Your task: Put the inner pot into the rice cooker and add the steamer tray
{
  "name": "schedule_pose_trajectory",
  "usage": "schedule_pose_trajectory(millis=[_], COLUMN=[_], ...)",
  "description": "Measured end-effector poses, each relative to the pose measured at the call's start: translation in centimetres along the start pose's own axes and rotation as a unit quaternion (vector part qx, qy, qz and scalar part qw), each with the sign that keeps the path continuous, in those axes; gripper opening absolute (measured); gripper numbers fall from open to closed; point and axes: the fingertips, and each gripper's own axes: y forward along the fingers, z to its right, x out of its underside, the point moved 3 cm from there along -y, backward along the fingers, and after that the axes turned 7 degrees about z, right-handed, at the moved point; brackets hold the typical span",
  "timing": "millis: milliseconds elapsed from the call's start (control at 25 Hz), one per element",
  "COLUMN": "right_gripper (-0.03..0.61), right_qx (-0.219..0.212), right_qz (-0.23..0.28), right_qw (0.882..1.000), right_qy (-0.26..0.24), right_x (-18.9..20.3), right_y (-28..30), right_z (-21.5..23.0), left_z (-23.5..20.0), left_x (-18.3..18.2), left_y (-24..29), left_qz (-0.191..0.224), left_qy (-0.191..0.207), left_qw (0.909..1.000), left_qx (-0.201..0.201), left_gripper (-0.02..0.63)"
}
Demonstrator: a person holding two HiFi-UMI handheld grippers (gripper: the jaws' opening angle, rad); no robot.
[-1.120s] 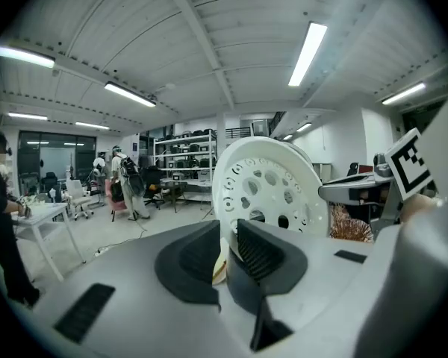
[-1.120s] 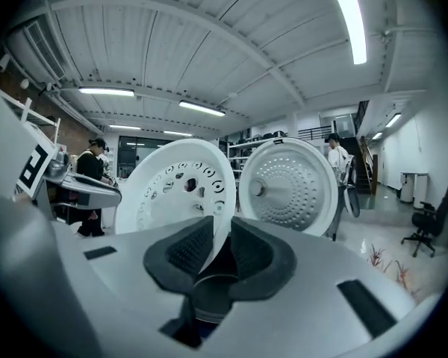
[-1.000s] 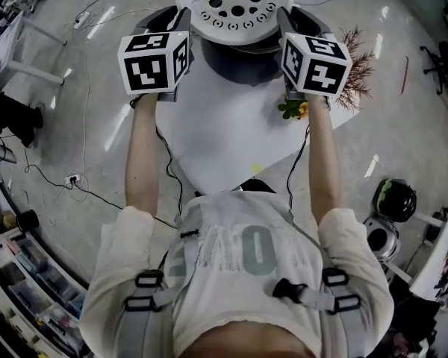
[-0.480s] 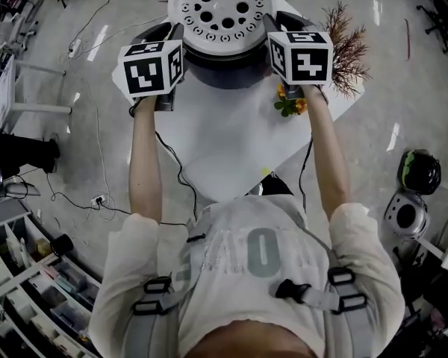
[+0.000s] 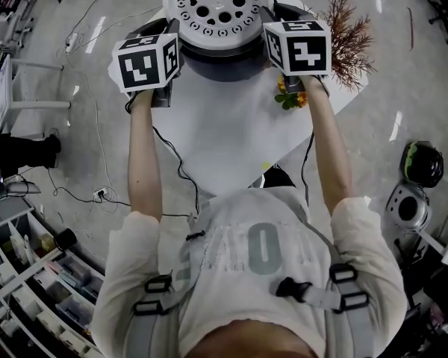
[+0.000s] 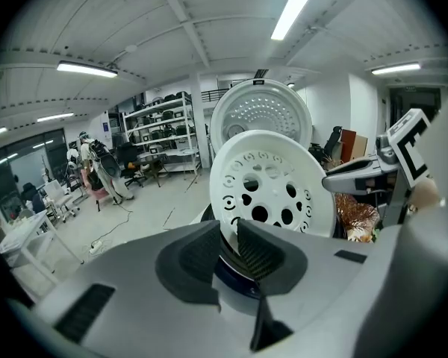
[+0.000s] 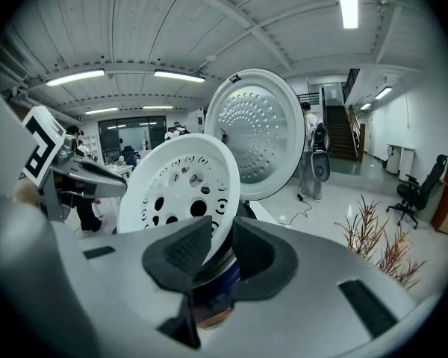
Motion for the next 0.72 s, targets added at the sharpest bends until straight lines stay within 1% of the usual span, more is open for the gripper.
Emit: schedule_pose_trajectory(millis=[160, 280, 320, 360, 440, 520, 600, 720], right_gripper=[0.094, 0.094, 0.094, 0.095, 0.108, 0.118, 0.118, 0.123], right_qx=[-0.012, -0.012, -0.015, -0.021, -0.033, -0.032, -0.022, -0.013], right_qz=[0.0, -0.001, -0.001, 0.0, 0.001, -0.005, -0.016, -0.024], right_qw=[1.0, 1.0, 1.0, 1.0, 0.999, 0.999, 0.999, 1.0], right_qy=[0.016, 0.017, 0.018, 0.019, 0.028, 0.034, 0.021, 0.002], right_x=[-0.6, -0.5, -0.4, -0.4, -0.7, -0.6, 0.0, 0.7], right_y=[-0.5, -0.6, -0.6, -0.6, -0.5, -0.2, 0.1, 0.6], right_z=[0.2, -0.1, -0.4, -0.7, -1.3, -1.5, -1.5, -1.4], left_z=[0.0, -0.1, -0.1, 0.0, 0.7, 1.6, 2.3, 2.9], left_x=[-0.4, 0.0, 0.1, 0.2, 0.1, 0.1, 0.4, 0.6], left_y=[-0.1, 0.0, 0.0, -0.1, 0.1, 0.6, 1.1, 1.5], left_qz=[-0.001, -0.007, -0.008, -0.008, -0.005, -0.008, -0.013, -0.013], left_qy=[-0.008, -0.002, 0.0, 0.003, 0.011, 0.025, 0.031, 0.029], left_qw=[0.9999, 1.0, 1.0, 1.0, 0.9999, 0.9997, 0.9994, 0.9993], left_qx=[0.01, 0.002, -0.002, -0.003, 0.001, 0.005, 0.011, 0.017], left_gripper=[0.084, 0.083, 0.077, 0.023, 0.021, 0.021, 0.021, 0.021])
